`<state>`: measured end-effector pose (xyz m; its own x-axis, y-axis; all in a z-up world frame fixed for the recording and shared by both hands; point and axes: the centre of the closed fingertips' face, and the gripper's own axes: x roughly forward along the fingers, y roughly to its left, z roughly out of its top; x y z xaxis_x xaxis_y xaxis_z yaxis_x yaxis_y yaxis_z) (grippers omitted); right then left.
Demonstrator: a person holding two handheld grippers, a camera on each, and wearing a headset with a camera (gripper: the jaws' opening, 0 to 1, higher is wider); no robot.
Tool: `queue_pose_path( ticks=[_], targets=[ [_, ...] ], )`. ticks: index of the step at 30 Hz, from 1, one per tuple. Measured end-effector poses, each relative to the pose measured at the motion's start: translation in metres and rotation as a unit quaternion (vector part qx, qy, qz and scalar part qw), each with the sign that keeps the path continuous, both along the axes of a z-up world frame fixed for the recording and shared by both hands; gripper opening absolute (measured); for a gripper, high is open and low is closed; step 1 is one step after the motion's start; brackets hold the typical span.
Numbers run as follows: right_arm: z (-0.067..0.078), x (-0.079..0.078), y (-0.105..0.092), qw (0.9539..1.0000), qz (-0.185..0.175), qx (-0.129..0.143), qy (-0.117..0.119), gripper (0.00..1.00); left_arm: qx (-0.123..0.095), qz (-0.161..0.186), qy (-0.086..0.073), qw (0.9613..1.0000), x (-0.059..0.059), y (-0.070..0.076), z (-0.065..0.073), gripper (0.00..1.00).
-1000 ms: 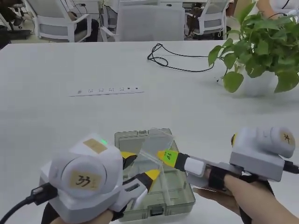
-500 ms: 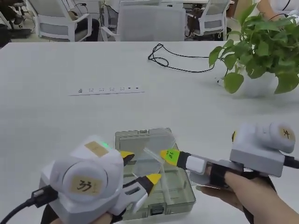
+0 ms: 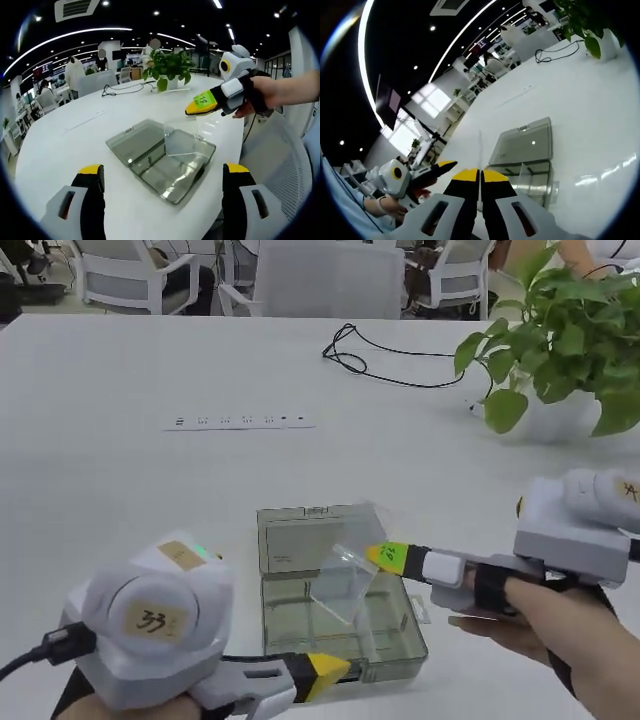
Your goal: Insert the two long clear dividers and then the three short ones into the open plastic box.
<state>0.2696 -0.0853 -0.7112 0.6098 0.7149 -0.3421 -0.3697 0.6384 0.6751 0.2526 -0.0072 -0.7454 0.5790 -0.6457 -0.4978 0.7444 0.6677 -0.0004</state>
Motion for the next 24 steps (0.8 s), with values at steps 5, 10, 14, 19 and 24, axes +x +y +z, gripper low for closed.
queue_pose_path(
  ticks=[5, 10, 14, 19, 24],
  targets=[
    [0.004, 0.0, 0.004, 0.9998, -0.008, -0.013, 0.015, 0.02, 0.006, -0.008, 0.005, 0.9999, -0.001, 0.017, 0.0, 1.0],
    [0.005, 0.001, 0.009, 0.9991, -0.006, -0.035, 0.021, 0.02, 0.012, -0.013, 0.007, 0.9998, -0.001, 0.034, 0.0, 1.0],
    [0.006, 0.003, 0.01, 0.9976, -0.004, -0.061, 0.032, 0.02, 0.017, -0.017, 0.011, 0.9996, 0.0, 0.048, -0.006, 1.0],
    [0.009, 0.007, 0.009, 0.9944, -0.002, -0.092, 0.053, 0.02, 0.021, -0.031, 0.018, 0.9992, -0.001, 0.061, -0.012, 1.0],
    [0.006, 0.01, 0.01, 0.9902, -0.007, -0.107, 0.089, 0.02, 0.022, -0.046, 0.02, 0.9985, 0.0, 0.069, -0.016, 1.0]
  ],
)
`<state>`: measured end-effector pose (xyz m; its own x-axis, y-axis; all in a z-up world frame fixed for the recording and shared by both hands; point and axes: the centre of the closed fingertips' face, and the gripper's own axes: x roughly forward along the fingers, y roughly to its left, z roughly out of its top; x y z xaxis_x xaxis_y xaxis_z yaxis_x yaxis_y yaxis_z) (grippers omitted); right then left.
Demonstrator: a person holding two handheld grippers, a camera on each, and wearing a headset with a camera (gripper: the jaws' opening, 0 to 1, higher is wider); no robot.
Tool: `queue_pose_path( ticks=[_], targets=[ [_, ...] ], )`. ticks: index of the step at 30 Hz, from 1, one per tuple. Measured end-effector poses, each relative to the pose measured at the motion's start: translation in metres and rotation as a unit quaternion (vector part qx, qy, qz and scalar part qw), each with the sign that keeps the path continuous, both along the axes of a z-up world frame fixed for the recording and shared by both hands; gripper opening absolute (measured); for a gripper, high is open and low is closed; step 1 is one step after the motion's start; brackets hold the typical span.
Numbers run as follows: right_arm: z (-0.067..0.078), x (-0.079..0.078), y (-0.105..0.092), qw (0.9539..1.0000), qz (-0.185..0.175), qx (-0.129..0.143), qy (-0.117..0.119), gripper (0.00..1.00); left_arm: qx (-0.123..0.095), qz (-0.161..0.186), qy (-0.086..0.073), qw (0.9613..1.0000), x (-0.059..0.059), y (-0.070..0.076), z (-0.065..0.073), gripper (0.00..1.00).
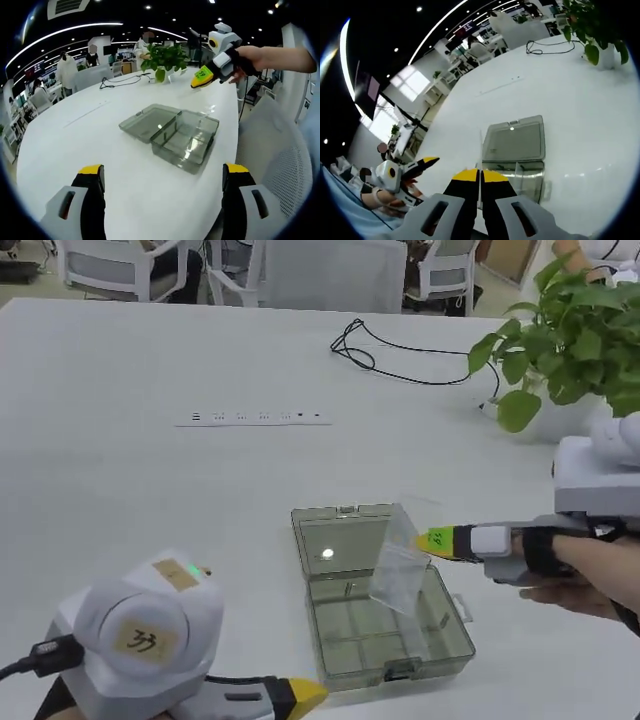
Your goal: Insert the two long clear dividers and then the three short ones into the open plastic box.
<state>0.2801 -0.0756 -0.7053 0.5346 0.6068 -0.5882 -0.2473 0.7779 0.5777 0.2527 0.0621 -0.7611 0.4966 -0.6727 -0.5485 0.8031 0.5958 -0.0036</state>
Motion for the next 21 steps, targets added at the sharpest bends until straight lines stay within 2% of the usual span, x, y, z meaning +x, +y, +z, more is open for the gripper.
queue_pose_path(
  ticks=[2, 7, 8, 12, 15, 21],
  targets=[
    [-0.002, 0.001, 0.001, 0.9999, -0.002, -0.009, 0.012, 0.02, 0.001, -0.007, 0.0, 1.0, 0.001, 0.003, -0.002, 1.0],
    [-0.011, -0.002, 0.003, 0.9975, -0.001, -0.038, 0.059, 0.02, 0.002, -0.026, 0.006, 0.9996, 0.004, 0.01, -0.01, 1.0],
    [-0.011, 0.0, 0.004, 0.9975, 0.0, -0.042, 0.057, 0.02, 0.001, -0.028, 0.007, 0.9996, 0.005, 0.011, -0.011, 1.0],
    [-0.016, 0.003, 0.005, 0.9946, -0.003, -0.061, 0.084, 0.02, -0.005, -0.041, 0.012, 0.9991, 0.007, 0.014, -0.015, 0.99],
    [-0.019, 0.005, 0.005, 0.9917, -0.009, -0.075, 0.105, 0.02, -0.011, -0.05, 0.014, 0.9986, 0.01, 0.016, -0.017, 0.99],
    [-0.022, 0.002, 0.009, 0.9833, 0.004, -0.106, 0.148, 0.02, -0.019, -0.068, 0.017, 0.9973, 0.017, 0.016, -0.023, 0.98]
  ],
)
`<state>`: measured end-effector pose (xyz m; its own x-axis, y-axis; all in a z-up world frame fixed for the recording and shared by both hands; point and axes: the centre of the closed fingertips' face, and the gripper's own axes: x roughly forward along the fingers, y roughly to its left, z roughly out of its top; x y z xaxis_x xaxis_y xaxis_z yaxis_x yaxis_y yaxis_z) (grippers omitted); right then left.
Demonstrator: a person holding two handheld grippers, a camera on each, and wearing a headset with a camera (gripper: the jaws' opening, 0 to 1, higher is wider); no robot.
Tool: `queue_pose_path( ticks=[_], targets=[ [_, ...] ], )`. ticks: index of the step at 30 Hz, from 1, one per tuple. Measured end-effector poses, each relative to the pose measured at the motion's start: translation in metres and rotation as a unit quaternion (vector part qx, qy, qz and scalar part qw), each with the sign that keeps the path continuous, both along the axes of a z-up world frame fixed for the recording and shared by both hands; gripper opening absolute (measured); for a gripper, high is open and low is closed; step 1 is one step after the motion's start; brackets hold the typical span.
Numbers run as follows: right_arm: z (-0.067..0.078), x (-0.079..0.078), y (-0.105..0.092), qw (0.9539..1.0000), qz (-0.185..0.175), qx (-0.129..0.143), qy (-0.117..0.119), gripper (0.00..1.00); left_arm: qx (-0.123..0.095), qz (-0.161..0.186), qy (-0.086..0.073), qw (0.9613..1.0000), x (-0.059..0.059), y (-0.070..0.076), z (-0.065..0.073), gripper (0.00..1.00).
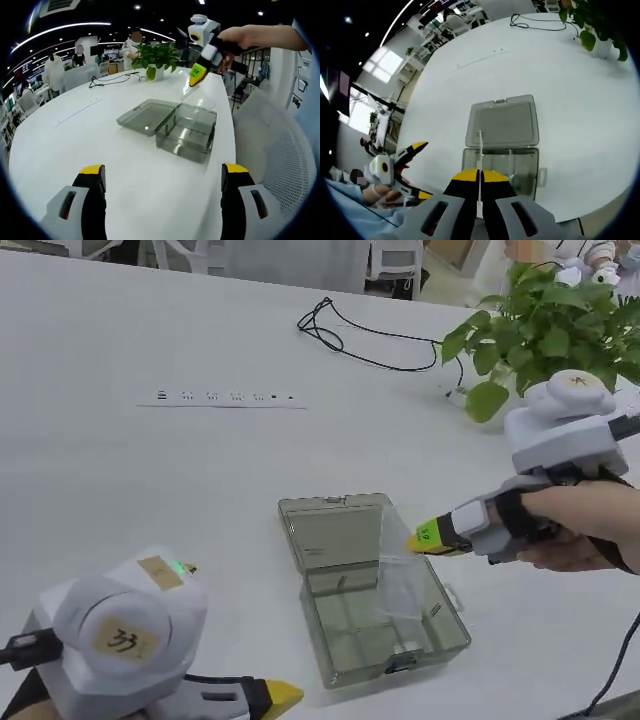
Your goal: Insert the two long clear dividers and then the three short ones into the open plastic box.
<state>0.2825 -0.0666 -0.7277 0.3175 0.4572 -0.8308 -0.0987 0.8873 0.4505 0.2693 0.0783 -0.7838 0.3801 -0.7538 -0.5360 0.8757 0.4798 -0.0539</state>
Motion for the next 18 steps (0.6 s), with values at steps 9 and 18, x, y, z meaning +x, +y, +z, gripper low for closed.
queue_pose_path(
  ticks=[9, 18],
  targets=[
    [-0.017, 0.002, 0.002, 0.9977, 0.023, -0.032, 0.056, 0.02, -0.013, -0.026, 0.002, 0.9996, 0.004, -0.005, -0.008, 0.98],
    [-0.031, -0.007, 0.008, 0.9924, 0.028, -0.05, 0.109, 0.02, -0.026, -0.026, 0.015, 0.9992, 0.004, -0.003, -0.017, 0.98]
  ],
)
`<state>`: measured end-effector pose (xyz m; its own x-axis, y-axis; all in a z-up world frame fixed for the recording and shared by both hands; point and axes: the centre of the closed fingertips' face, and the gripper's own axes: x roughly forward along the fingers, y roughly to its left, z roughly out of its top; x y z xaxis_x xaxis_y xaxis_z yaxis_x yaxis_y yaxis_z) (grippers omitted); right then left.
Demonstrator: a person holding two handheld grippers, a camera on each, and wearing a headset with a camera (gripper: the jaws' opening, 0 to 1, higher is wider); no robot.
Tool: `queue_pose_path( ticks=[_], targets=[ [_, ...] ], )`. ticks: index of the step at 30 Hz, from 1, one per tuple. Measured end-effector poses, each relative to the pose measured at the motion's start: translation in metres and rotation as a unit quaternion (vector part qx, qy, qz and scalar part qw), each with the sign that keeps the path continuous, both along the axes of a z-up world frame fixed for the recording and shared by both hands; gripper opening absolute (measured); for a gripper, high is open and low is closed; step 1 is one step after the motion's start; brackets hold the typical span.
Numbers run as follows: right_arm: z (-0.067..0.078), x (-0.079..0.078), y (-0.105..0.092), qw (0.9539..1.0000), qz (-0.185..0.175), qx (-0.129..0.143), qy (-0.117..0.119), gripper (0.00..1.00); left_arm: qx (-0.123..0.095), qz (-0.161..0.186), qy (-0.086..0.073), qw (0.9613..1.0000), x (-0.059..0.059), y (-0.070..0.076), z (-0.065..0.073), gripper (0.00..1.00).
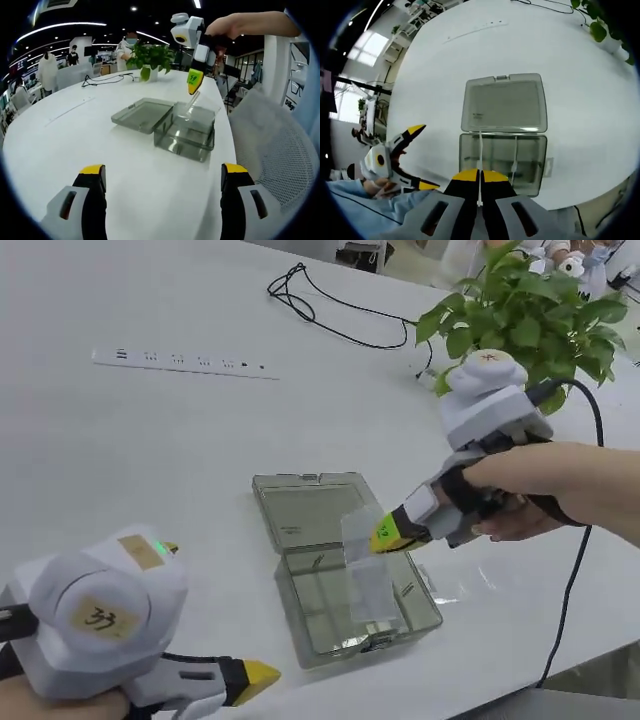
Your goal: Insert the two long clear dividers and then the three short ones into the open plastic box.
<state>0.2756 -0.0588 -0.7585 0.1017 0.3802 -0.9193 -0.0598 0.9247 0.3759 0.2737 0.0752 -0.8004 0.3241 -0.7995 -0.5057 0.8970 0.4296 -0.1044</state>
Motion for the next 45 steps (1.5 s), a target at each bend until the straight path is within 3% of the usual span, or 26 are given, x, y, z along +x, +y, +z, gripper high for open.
queue_pose_path(
  ticks=[4, 5, 7, 17, 27, 35, 45],
  targets=[
    [-0.005, 0.005, -0.003, 0.9999, 0.001, -0.008, 0.011, 0.02, -0.004, 0.004, 0.003, 1.0, 0.0, 0.003, -0.001, 0.97],
    [-0.007, 0.004, -0.004, 0.9996, -0.003, -0.01, 0.025, 0.02, -0.005, 0.005, 0.004, 1.0, 0.0, 0.004, -0.001, 0.97],
    [-0.008, 0.007, -0.004, 0.9996, 0.002, -0.014, 0.025, 0.02, -0.007, 0.007, 0.006, 0.9999, 0.0, 0.005, -0.002, 0.97],
    [-0.021, 0.005, -0.003, 0.9972, 0.011, -0.034, 0.066, 0.02, -0.015, 0.016, 0.014, 0.9997, -0.002, 0.01, -0.005, 0.96],
    [-0.027, 0.007, 0.0, 0.9958, 0.017, -0.041, 0.08, 0.02, -0.016, 0.025, 0.02, 0.9994, -0.001, 0.015, -0.008, 0.95],
    [-0.027, -0.002, 0.006, 0.9953, 0.021, -0.048, 0.082, 0.02, -0.017, 0.03, 0.024, 0.9991, 0.001, 0.016, -0.009, 0.94],
    [-0.032, 0.003, 0.002, 0.9941, 0.023, -0.05, 0.093, 0.02, -0.018, 0.034, 0.027, 0.9989, 0.002, 0.017, -0.009, 0.93]
  ],
)
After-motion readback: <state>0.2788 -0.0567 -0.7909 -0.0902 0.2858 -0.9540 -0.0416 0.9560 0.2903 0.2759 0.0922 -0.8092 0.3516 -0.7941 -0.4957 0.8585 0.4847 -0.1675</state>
